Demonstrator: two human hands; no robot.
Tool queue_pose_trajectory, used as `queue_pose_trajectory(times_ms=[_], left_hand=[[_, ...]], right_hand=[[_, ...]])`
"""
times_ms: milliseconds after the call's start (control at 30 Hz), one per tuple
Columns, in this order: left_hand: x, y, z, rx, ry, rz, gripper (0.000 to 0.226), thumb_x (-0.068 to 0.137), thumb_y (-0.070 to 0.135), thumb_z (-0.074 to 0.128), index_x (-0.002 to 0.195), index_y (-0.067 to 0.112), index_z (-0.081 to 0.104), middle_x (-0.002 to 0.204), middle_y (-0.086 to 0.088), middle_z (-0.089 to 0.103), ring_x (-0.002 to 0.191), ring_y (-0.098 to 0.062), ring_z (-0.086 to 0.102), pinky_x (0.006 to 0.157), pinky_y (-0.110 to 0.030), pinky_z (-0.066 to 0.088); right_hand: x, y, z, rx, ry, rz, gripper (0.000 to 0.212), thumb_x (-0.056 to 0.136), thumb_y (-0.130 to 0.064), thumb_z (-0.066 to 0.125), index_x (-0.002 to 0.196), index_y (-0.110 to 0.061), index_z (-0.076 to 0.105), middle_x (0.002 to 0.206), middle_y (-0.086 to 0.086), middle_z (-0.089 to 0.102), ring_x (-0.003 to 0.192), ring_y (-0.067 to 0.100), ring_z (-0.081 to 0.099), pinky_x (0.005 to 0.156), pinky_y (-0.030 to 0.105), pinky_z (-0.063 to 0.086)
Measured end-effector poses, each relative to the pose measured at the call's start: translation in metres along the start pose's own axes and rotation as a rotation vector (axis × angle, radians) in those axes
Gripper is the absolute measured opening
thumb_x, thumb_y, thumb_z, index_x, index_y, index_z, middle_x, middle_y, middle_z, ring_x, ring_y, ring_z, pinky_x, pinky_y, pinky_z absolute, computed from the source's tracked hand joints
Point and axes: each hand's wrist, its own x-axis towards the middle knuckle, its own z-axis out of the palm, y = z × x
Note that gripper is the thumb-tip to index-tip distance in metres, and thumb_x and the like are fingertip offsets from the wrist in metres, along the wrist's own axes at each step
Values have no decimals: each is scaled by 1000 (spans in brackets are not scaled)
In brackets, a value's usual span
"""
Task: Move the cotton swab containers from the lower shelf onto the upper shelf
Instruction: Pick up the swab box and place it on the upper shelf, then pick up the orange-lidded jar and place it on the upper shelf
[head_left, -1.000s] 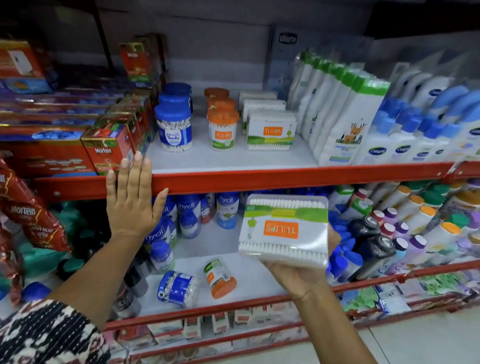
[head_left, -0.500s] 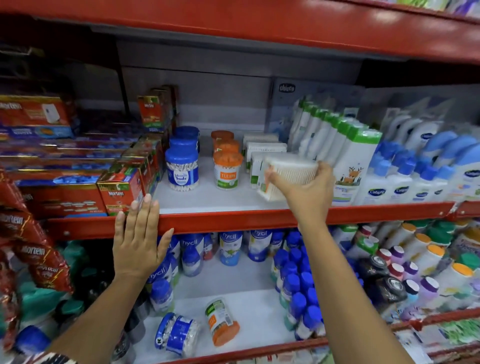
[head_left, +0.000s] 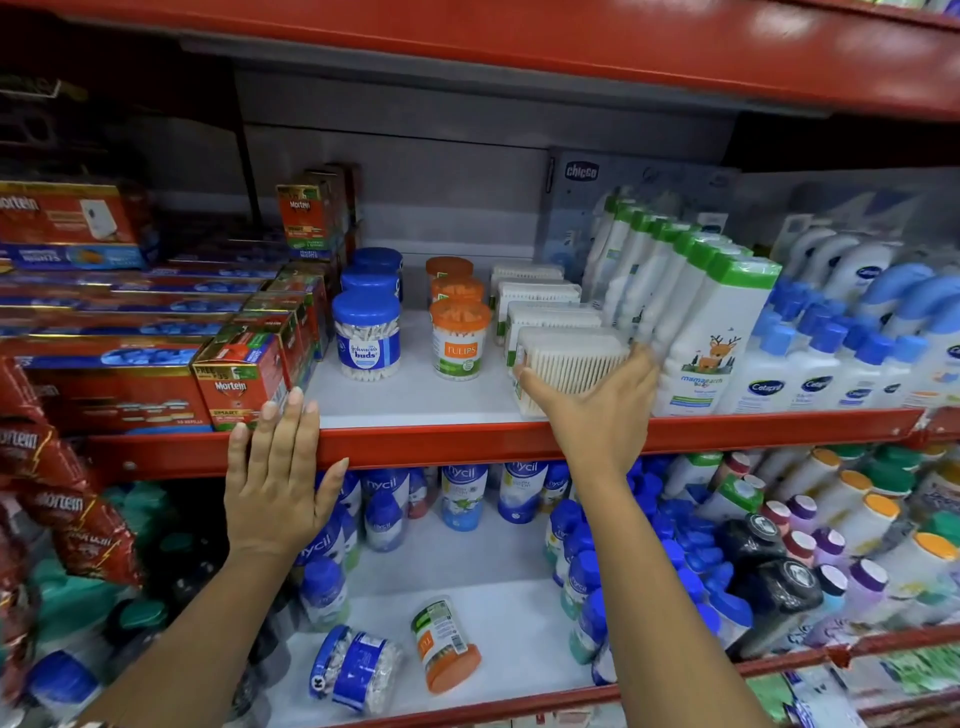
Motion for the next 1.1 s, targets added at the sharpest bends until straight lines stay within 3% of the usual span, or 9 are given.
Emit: queue_pose_trajectory(times_ms=[167, 267, 433, 533, 667, 833, 967, 1100], left_hand=[[0, 0, -1, 6, -3, 5, 63, 103, 43, 30, 153, 8, 18, 162, -5, 9, 149, -23, 10, 122, -42, 8], [1, 0, 0, 6, 2, 1, 63, 103, 43, 31, 153, 8, 19, 162, -6, 12, 149, -23, 10, 122, -42, 8], [2, 0, 1, 22, 1, -6, 63, 103, 42, 32, 153, 7, 18, 150, -16, 31, 150, -22, 8, 122, -41, 7], [1, 0, 2, 35, -2, -8, 63, 102, 42, 34, 152, 6, 22, 149, -17, 34, 149, -23, 9, 122, -42, 9], [-1, 0, 2, 49, -4, -11, 62, 102, 42, 32, 151, 5, 25, 149, -17, 35, 149, -22, 8, 122, -42, 9], [1, 0, 1, 51, -13, -19, 60, 102, 43, 29, 149, 7, 24, 148, -15, 32, 150, -19, 4, 122, -40, 6], [0, 1, 1, 57, -15, -25, 59, 102, 44, 28, 148, 7, 24, 148, -14, 31, 150, -18, 2, 122, -39, 5], [0, 1, 1, 69, -12, -26, 59, 102, 44, 27, 148, 7, 24, 148, -14, 32, 150, -18, 2, 122, -39, 5]], right_hand=[[-6, 9, 3, -97, 3, -58, 128, 58, -76, 67, 148, 0, 16, 153, 17, 30, 141, 28, 28, 108, 32, 34], [-15, 14, 4, -65, 13, -103, 126, 63, -75, 66, 150, -1, 11, 156, 17, 24, 143, 29, 23, 115, 34, 25], [-74, 40, 11, 89, 167, -334, 83, 85, -45, 66, 142, 5, 31, 145, 24, 39, 136, 33, 37, 114, 42, 33], [-128, 79, 28, 92, -42, -405, 70, 88, -37, 62, 140, 3, 36, 143, 23, 42, 134, 34, 40, 110, 45, 38], [-187, 130, 50, 42, -432, -265, 69, 87, -47, 56, 139, -5, 38, 139, 17, 46, 131, 28, 42, 102, 45, 43], [-211, 154, 66, -73, -899, 20, 95, 72, -58, 70, 145, -18, 26, 147, 5, 35, 134, 21, 38, 102, 38, 44], [-218, 160, 76, -194, -1042, 129, 110, 60, -57, 80, 145, -19, 21, 148, 1, 33, 134, 20, 38, 105, 37, 43], [-221, 158, 81, -159, -1018, 207, 90, 62, -41, 82, 133, -22, 31, 132, 3, 53, 114, 23, 58, 90, 33, 51]])
